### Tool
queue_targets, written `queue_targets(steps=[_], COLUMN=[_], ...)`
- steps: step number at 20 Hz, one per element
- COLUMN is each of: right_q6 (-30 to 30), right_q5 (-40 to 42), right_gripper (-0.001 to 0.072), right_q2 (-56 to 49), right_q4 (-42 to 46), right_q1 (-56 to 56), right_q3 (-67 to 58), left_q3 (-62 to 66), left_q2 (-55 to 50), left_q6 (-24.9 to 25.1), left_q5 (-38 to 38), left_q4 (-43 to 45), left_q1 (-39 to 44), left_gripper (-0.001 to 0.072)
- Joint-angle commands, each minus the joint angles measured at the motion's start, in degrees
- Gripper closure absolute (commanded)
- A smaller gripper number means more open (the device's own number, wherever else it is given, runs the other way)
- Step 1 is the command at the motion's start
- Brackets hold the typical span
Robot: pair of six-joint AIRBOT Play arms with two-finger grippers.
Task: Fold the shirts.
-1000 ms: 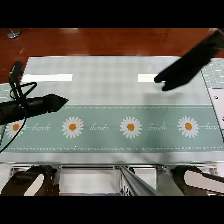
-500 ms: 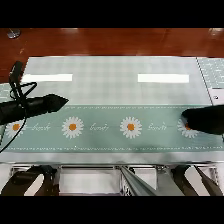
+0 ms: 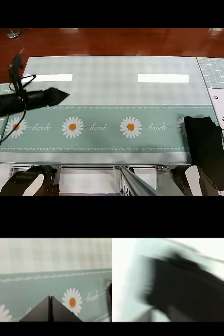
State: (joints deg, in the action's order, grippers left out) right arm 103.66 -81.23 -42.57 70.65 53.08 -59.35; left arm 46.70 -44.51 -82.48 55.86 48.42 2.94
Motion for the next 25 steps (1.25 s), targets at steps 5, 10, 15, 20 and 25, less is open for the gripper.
queue_targets(steps=[5,10,15,20,25], right_q6=[-16.90,-2.05,0.66,0.61,0.61], right_q5=[16.26,8.94,6.21,2.99,2.99], right_gripper=[0.0690,0.0690,0.0690,0.0690,0.0689], right_q2=[-27.28,-44.68,-47.34,-46.62,-46.62], right_q4=[-16.74,22.97,31.98,34.47,34.47], right_q1=[-48.70,-70.34,-70.27,-70.27,-70.27], right_q3=[-26.08,-26.34,-25.68,-25.68,-25.68], left_q3=[38.71,23.19,16.55,16.55,16.55], left_q2=[-23.45,-23.65,-25.31,-25.62,-25.62], left_q6=[0.79,-10.88,-10.84,-10.64,-10.64], left_q5=[12.85,10.58,3.69,4.13,4.13], left_q4=[1.81,26.47,26.64,26.62,26.60], left_q1=[2.19,4.79,4.46,4.46,4.46], left_gripper=[0.0683,0.0682,0.0681,0.0681,0.0681])
